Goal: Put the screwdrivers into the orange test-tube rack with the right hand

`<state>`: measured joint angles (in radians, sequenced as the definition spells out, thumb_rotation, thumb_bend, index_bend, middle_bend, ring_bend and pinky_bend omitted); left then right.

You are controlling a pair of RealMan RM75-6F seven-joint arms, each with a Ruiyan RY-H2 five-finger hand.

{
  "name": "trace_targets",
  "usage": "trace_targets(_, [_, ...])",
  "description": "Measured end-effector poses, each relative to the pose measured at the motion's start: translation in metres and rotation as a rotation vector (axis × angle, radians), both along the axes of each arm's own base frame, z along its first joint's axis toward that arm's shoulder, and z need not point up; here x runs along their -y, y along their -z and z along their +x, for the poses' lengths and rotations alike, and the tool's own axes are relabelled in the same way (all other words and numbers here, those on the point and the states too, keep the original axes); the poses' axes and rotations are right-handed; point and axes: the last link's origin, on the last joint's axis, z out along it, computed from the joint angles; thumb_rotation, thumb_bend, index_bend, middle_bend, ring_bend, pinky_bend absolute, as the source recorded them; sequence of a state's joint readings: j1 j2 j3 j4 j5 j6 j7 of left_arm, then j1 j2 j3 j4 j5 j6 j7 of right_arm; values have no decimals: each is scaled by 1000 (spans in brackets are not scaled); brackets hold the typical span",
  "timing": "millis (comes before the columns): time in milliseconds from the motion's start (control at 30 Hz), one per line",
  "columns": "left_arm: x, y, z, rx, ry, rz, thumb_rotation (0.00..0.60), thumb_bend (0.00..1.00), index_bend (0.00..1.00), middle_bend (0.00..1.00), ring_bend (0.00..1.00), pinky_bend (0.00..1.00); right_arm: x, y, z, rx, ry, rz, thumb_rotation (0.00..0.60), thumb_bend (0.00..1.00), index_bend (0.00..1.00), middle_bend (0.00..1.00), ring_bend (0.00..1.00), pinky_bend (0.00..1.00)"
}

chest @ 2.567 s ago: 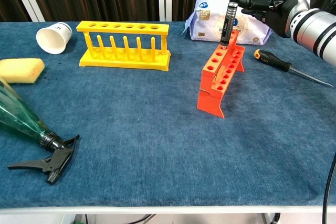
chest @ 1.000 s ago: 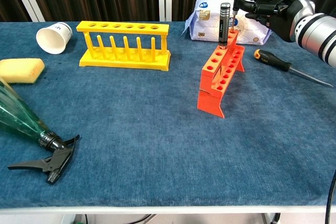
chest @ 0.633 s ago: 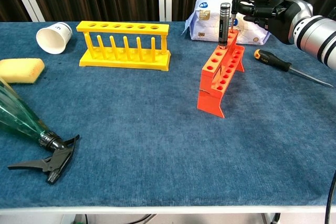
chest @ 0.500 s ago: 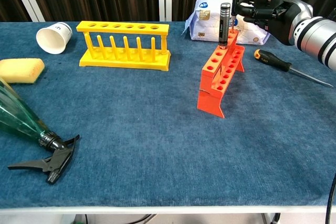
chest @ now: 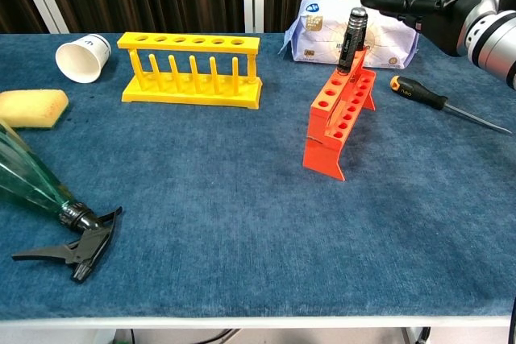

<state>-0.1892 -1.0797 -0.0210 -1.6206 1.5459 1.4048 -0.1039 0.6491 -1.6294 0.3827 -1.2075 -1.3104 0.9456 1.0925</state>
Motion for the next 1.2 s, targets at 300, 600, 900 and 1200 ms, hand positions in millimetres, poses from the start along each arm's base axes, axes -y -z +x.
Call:
trace_targets(300, [0, 1, 0, -3, 1, -2, 600, 58, 125, 86, 63, 239, -14, -32, 3, 9, -85, -119, 600, 149, 0, 0, 0, 0])
trace_targets(600, [3, -1, 2, -2, 11, 13, 600, 58, 125, 85, 63, 239, -44, -70, -16, -280, -168, -277, 600, 262, 0, 0, 0, 0])
trace_targets(900, [8, -3, 4, -11, 28, 39, 600, 58, 125, 86, 63, 238, -122, -106, -80, -923, -108, -456, 600, 307, 0, 0, 0, 0])
trace_targets(1200, [12, 1, 8, -36, 52, 46, 600, 59, 125, 86, 63, 229, -231, -138, -143, -1268, 191, -343, 600, 303, 0, 0, 0, 0])
